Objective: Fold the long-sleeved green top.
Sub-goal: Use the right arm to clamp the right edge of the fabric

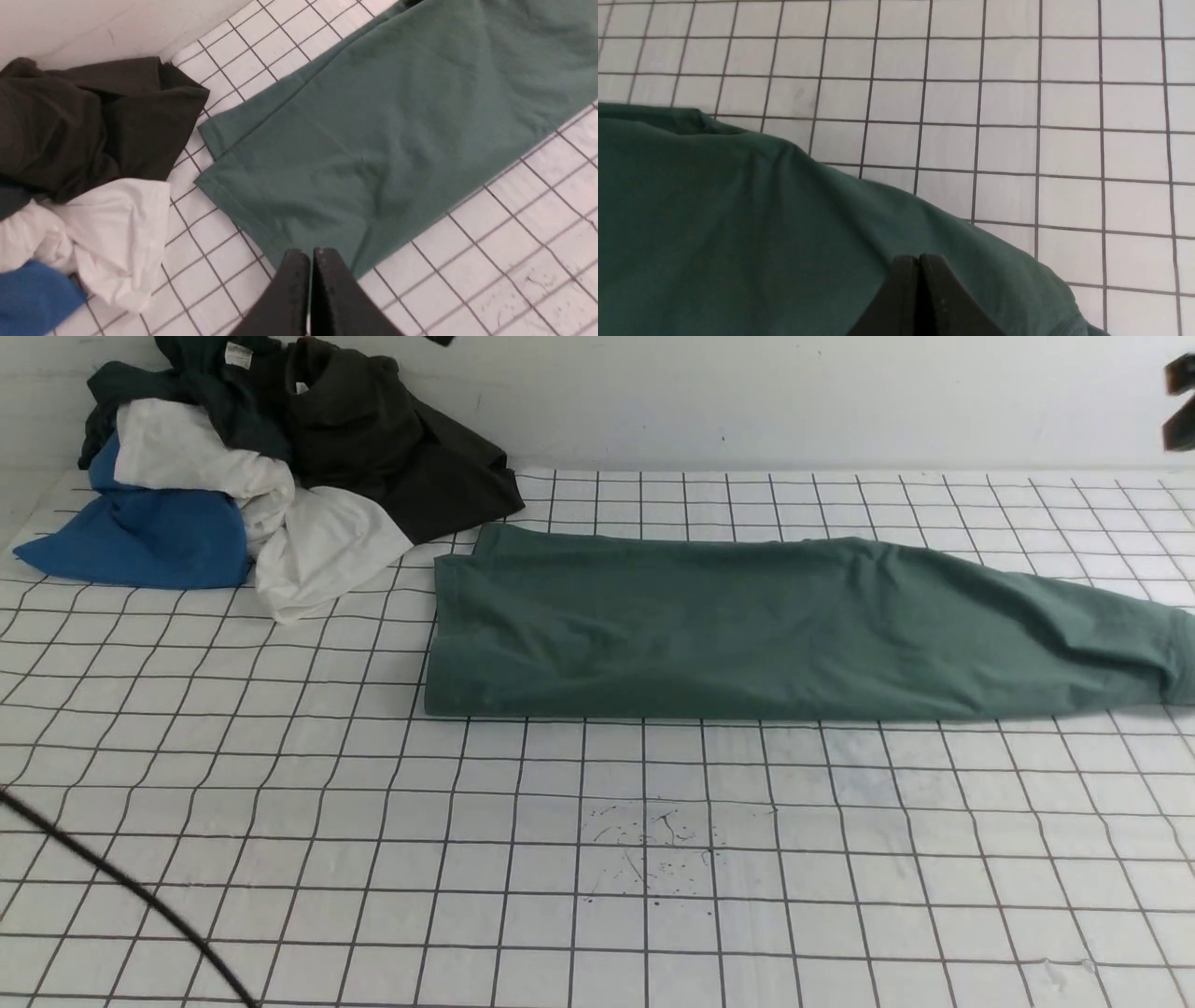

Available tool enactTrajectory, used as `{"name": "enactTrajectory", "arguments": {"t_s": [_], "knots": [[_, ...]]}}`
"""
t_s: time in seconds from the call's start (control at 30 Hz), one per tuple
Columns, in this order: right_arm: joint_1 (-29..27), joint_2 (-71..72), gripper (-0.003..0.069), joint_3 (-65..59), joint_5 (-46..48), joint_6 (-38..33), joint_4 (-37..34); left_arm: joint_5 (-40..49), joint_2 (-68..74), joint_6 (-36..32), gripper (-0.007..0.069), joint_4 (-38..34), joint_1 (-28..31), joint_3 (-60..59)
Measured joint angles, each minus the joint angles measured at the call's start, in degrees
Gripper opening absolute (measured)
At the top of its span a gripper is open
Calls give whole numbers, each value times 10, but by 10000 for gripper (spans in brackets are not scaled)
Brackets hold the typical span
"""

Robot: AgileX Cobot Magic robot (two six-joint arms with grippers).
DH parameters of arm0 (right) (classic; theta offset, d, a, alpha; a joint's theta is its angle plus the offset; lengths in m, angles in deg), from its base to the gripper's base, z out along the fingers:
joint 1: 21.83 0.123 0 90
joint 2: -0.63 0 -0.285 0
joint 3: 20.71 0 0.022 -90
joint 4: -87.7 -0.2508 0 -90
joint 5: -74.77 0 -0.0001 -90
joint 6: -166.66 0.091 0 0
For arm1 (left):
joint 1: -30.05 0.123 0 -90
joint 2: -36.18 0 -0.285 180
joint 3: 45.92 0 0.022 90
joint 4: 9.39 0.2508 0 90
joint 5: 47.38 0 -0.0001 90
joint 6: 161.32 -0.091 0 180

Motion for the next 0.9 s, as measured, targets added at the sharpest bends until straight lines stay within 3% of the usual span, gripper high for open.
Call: {"name": "enactTrajectory", "arguments": {"t_s": [0.23,0.33,0.5,0.6,0.73,0.8,0.9], "knots": [[-3,-11,-14,-110,2,-6,-18,1,-128,-8,-7,9,0,-215],[-3,-39,-14,-175,3,-11,6,2,-173,-10,-7,19,0,-312],[-3,-59,-14,-190,-1,-28,83,2,-212,-10,-7,48,0,-376],[-4,-60,-14,-191,-75,36,227,2,-233,-1,-7,69,0,-407],[-6,-57,-14,-190,-142,161,332,0,-245,5,-7,87,0,-423],[-6,-48,-14,-187,-143,198,330,0,-254,16,-7,97,0,-428],[-8,-29,-8,-182,-122,183,288,0,-272,42,-7,117,0,-428]]}}
